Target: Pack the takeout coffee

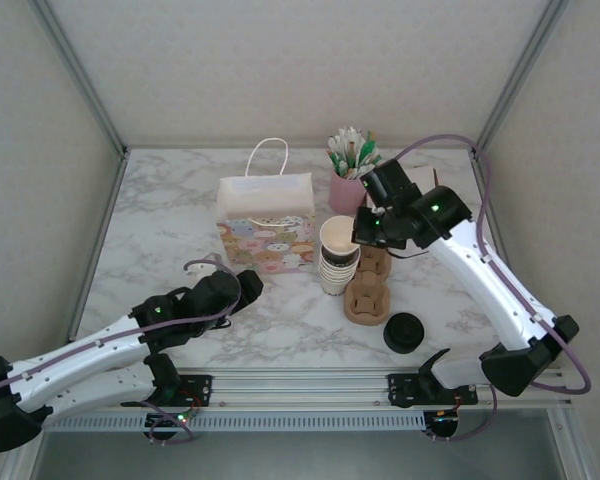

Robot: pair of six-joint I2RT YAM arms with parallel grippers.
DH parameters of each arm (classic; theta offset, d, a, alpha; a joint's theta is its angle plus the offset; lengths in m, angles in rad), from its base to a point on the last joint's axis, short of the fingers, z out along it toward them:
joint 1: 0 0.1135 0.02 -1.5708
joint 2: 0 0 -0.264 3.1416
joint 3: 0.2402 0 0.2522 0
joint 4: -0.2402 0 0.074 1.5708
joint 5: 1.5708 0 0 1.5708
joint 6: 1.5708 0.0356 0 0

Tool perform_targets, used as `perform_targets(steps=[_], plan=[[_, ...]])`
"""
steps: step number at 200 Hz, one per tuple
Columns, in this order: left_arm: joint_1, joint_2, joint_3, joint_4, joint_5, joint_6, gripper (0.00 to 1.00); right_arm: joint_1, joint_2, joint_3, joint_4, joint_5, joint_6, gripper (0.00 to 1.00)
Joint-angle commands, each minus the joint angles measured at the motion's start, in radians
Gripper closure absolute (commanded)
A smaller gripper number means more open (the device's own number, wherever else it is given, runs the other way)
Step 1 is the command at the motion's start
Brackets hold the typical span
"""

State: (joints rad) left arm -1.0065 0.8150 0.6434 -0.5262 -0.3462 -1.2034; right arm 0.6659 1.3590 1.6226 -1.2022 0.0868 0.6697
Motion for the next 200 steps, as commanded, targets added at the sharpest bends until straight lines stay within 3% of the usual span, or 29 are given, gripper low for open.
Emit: perform_targets(steps=[1, 50, 96, 144, 200], plan=[[-0.010, -0.036, 0.018, -0.070, -0.069, -0.028, 0.23, 0.009, -0.050, 0.085, -0.041, 0.025, 0.013, 1.00], [-0.010, -0.108, 0.025, -0.143, -0.127, -0.042, 0.22, 0.009, -0.124, 0.158, -0.053, -0.087, -0.014, 1.00], [-0.009, -0.185, 0.021, -0.235, -0.164, -0.069, 0.22, 0.097, -0.199, 0.025, -0.022, -0.213, -0.071, 1.00], [-0.009, -0.268, -0.014, -0.296, -0.172, -0.117, 0.22, 0.328, -0.188, -0.175, 0.171, -0.116, -0.100, 1.00], [-0.008, -0.287, -0.029, -0.312, -0.141, -0.131, 0.22, 0.430, -0.067, -0.365, 0.412, -0.026, -0.121, 1.00]])
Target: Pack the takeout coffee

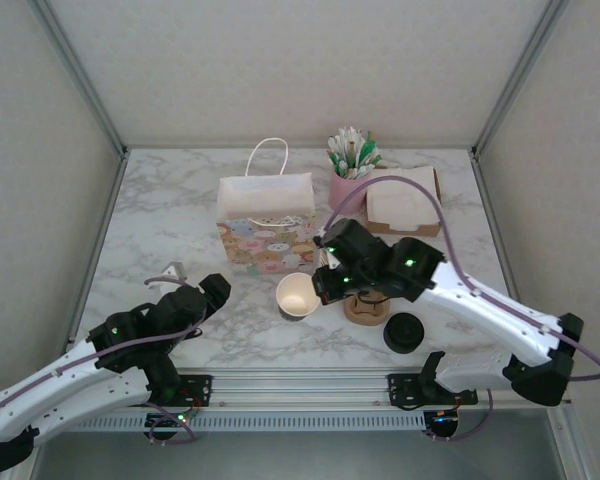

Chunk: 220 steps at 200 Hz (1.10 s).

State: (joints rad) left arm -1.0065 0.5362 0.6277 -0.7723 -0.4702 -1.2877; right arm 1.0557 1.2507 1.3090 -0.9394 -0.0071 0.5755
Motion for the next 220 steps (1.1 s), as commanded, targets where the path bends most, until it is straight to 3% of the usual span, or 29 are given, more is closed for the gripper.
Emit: perform_targets(steps=[1, 35, 121, 220], plan=[[-0.008, -0.008, -0.012, -0.066, -0.016, -0.047, 0.22, 0.042, 0.043, -0.054, 0.154, 0.070, -0.027, 1.00], [-0.008, -0.015, -0.027, -0.066, -0.004, -0.065, 0.22, 0.076, 0.124, -0.107, 0.291, 0.096, -0.043, 1.00], [-0.008, -0.047, -0.048, -0.084, 0.003, -0.097, 0.22, 0.099, 0.324, -0.104, 0.402, 0.097, -0.033, 1.00], [-0.007, -0.045, -0.062, -0.076, 0.021, -0.112, 0.22, 0.115, 0.401, -0.024, 0.297, 0.190, -0.019, 0.97]])
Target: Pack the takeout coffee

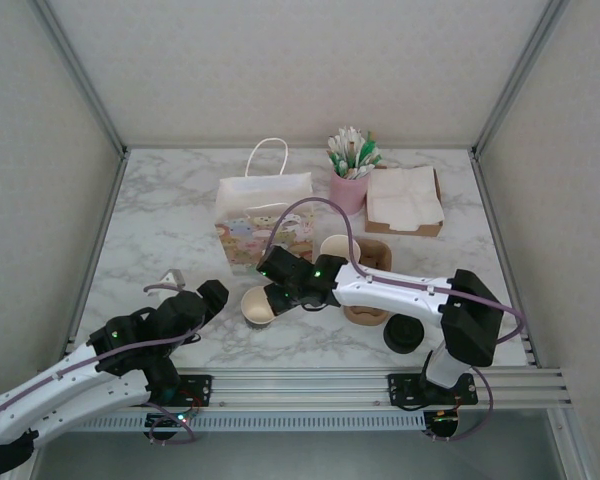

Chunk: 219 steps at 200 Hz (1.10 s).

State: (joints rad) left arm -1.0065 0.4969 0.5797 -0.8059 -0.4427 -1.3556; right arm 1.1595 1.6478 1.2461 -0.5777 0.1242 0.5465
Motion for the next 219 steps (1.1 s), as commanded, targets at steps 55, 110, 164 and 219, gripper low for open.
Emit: perform_targets(steps=[55, 110, 164, 219], plan=[[-0.008, 0.010, -0.014, -0.024, 0.001, -0.042, 0.22, 0.013, -0.072, 0.034, -0.146, 0.086, 0.049, 0.97], [-0.008, 0.059, -0.014, 0.016, 0.018, -0.036, 0.22, 0.014, -0.075, 0.025, -0.191, 0.082, 0.071, 0.94], [-0.008, 0.081, -0.010, 0.032, 0.029, -0.033, 0.22, 0.013, -0.051, 0.034, -0.206, 0.077, 0.074, 0.85], [-0.009, 0.077, -0.006, 0.024, 0.029, -0.032, 0.22, 0.014, -0.080, 0.039, -0.206, 0.086, 0.072, 0.71]])
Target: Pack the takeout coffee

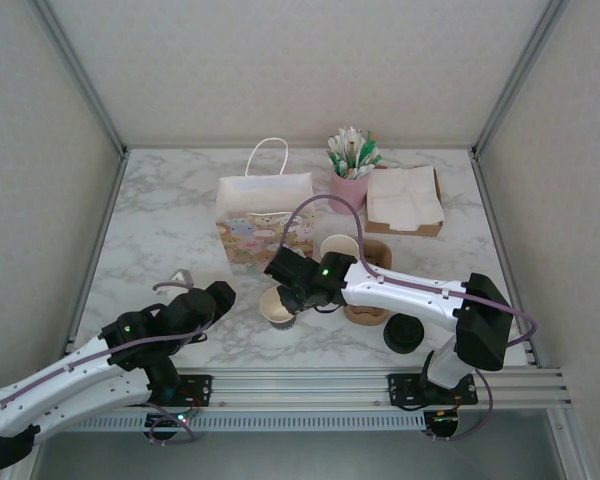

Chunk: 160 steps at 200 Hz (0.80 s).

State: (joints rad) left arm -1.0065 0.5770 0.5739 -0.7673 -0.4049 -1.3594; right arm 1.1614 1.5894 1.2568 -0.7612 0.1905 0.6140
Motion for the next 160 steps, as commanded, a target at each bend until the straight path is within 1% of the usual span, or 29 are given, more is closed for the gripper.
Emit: perform_targets(steps=[1, 42, 59, 73, 89, 106, 132, 143, 160], plan=[[-0.008, -0.003, 0.000, -0.015, -0.009, -0.029, 0.22, 0.012, -0.023, 0.028, -0.022, 0.020, 0.003, 0.71], [-0.009, 0.001, 0.004, -0.010, -0.006, -0.018, 0.22, 0.011, -0.106, 0.040, -0.060, 0.040, 0.020, 0.59], [-0.010, 0.009, 0.008, -0.004, 0.001, -0.005, 0.22, 0.011, -0.156, 0.048, -0.092, 0.056, 0.030, 0.57], [-0.009, 0.020, 0.018, -0.004, 0.010, 0.008, 0.22, 0.012, -0.205, 0.064, -0.138, 0.074, 0.041, 0.54], [-0.008, 0.037, 0.036, -0.014, 0.021, 0.026, 0.22, 0.011, -0.281, 0.076, -0.198, 0.105, 0.063, 0.47], [-0.010, 0.057, 0.054, -0.015, 0.034, 0.051, 0.22, 0.012, -0.376, 0.092, -0.285, 0.173, 0.095, 0.41], [-0.008, 0.099, 0.063, 0.029, 0.050, 0.095, 0.22, 0.010, -0.511, 0.112, -0.454, 0.282, 0.232, 0.31], [-0.009, 0.123, 0.065, 0.071, 0.063, 0.127, 0.22, 0.011, -0.553, 0.115, -0.526, 0.319, 0.317, 0.26], [-0.009, 0.162, 0.074, 0.107, 0.068, 0.169, 0.21, 0.002, -0.605, 0.110, -0.662, 0.355, 0.494, 0.20]])
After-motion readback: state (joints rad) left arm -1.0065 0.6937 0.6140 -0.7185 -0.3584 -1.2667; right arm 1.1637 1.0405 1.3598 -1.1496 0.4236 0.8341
